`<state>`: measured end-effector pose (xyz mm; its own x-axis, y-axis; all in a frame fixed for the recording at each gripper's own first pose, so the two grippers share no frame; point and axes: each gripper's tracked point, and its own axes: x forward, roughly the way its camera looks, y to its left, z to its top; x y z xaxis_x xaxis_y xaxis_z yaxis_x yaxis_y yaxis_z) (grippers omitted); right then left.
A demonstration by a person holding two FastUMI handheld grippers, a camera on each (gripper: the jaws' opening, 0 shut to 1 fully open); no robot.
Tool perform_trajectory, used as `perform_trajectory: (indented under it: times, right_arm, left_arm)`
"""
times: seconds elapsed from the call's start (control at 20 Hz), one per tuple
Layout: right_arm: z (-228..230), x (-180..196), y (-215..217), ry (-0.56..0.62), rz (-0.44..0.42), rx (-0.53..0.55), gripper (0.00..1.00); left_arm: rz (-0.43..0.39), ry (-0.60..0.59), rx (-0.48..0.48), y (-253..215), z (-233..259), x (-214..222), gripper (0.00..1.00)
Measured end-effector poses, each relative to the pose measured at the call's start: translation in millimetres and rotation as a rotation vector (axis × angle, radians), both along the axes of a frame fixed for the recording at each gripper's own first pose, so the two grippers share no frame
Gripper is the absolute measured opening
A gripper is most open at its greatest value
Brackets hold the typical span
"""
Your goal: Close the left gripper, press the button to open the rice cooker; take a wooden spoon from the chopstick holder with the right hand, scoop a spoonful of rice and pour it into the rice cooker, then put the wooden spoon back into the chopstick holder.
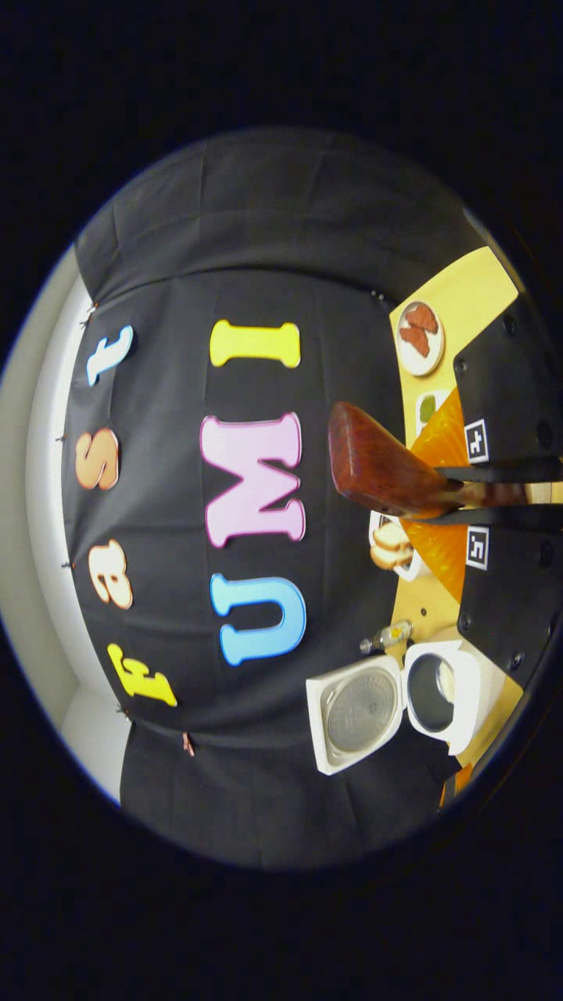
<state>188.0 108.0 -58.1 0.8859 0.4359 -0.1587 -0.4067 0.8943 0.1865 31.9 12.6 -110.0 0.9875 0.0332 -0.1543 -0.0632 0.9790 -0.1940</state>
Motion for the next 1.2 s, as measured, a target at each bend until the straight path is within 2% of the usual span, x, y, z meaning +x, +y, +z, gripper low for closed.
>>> perform_trajectory:
  times: [0.2,0.5,0.95,1.2]
  right_arm:
    - [-45,24,-63,0.083,-0.07,0.011,0.14]
    - [-118,52,-109,0.208,-0.1,-0.002,0.14]
    - [-231,64,-122,0.4,-0.106,0.039,0.15]
    - [-268,69,-117,0.484,-0.136,0.076,0.16]
  left_arm:
    - [0.01,0.004,0.019,-32,5,14,0.96]
    - [0.052,0.052,-0.005,-81,2,29,0.96]
    - [0.159,0.066,0.104,-106,16,42,0.96]
    - [0.2,0.084,0.094,-109,14,38,0.96]
